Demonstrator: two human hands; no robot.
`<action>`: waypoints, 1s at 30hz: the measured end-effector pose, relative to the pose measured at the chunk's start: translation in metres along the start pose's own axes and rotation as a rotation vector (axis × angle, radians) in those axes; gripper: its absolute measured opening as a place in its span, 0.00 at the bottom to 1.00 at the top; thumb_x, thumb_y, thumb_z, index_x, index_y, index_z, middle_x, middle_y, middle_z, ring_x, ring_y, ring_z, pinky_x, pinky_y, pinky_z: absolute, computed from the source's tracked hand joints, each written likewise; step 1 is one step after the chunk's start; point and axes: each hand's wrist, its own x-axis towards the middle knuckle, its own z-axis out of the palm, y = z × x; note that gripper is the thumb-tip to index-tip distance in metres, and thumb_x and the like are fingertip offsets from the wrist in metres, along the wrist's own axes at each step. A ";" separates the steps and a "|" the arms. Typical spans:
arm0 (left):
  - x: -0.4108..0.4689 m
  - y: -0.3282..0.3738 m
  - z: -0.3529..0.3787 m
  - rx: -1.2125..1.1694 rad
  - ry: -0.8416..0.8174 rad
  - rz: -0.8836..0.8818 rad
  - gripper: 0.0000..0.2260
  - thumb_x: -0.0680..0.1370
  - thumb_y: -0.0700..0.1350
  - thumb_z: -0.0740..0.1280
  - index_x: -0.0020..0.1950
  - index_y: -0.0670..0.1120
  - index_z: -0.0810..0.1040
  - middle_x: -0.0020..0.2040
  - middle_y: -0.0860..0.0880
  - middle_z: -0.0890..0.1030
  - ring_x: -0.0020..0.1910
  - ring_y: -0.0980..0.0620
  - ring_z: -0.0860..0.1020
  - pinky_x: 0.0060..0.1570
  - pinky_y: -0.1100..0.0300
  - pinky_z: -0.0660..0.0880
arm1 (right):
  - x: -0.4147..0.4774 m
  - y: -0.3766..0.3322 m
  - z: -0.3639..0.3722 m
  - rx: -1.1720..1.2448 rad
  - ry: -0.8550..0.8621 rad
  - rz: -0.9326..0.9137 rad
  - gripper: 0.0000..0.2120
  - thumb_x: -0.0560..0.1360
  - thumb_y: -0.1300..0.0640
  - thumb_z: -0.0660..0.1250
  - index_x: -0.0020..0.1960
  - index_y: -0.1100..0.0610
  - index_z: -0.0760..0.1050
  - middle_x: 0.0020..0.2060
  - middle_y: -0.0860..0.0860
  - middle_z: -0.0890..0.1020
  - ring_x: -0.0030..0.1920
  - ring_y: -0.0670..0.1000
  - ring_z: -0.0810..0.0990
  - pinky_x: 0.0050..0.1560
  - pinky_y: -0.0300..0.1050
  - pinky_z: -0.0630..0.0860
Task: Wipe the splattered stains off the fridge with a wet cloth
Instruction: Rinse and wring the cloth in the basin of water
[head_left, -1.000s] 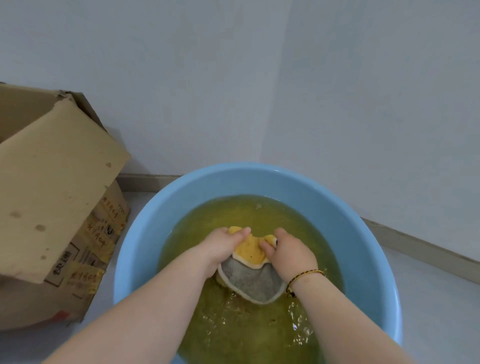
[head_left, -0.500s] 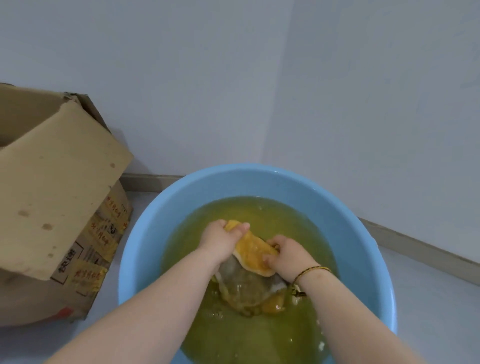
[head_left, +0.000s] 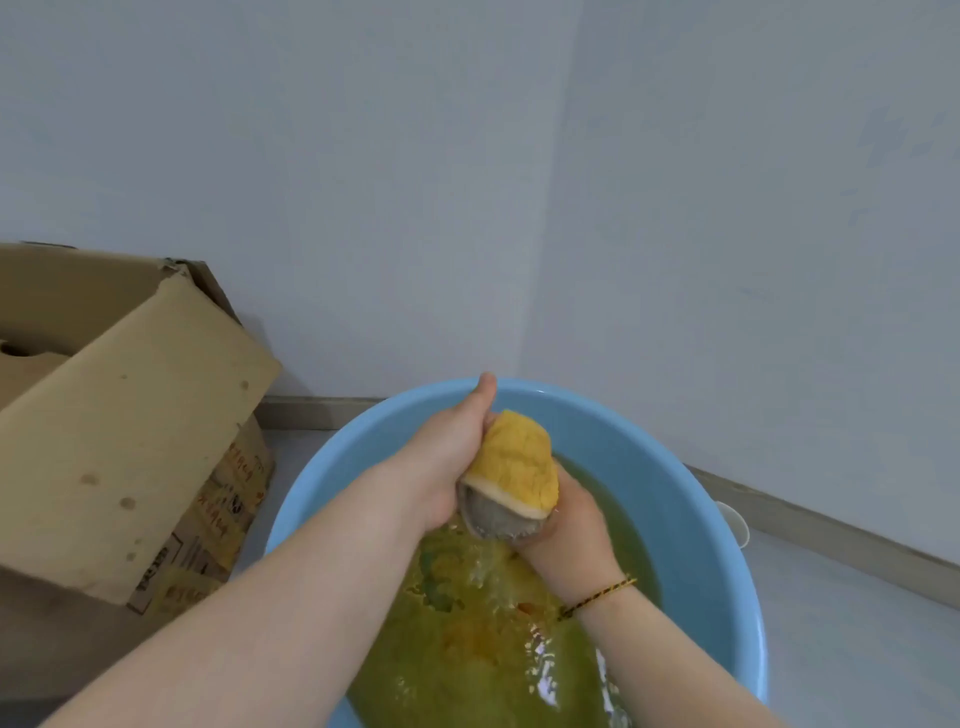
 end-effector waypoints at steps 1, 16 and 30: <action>0.000 -0.001 -0.007 0.017 0.015 -0.017 0.15 0.79 0.52 0.59 0.36 0.45 0.73 0.30 0.50 0.77 0.31 0.54 0.77 0.35 0.63 0.73 | 0.001 0.002 -0.005 -0.189 0.022 -0.083 0.10 0.71 0.60 0.67 0.52 0.58 0.75 0.45 0.50 0.79 0.49 0.52 0.76 0.42 0.36 0.69; 0.012 -0.047 -0.017 1.321 -0.302 -0.110 0.19 0.68 0.48 0.72 0.57 0.46 0.73 0.50 0.47 0.77 0.49 0.49 0.78 0.50 0.56 0.77 | 0.019 0.000 -0.028 -1.035 -0.118 -0.681 0.15 0.59 0.53 0.73 0.43 0.55 0.75 0.33 0.50 0.79 0.29 0.52 0.79 0.25 0.36 0.62; 0.014 -0.038 -0.021 1.705 0.151 0.771 0.11 0.78 0.45 0.56 0.60 0.51 0.70 0.56 0.51 0.74 0.54 0.49 0.75 0.39 0.60 0.63 | 0.007 -0.006 -0.022 0.189 -0.354 0.247 0.09 0.69 0.65 0.69 0.37 0.56 0.69 0.29 0.49 0.73 0.28 0.45 0.71 0.29 0.35 0.68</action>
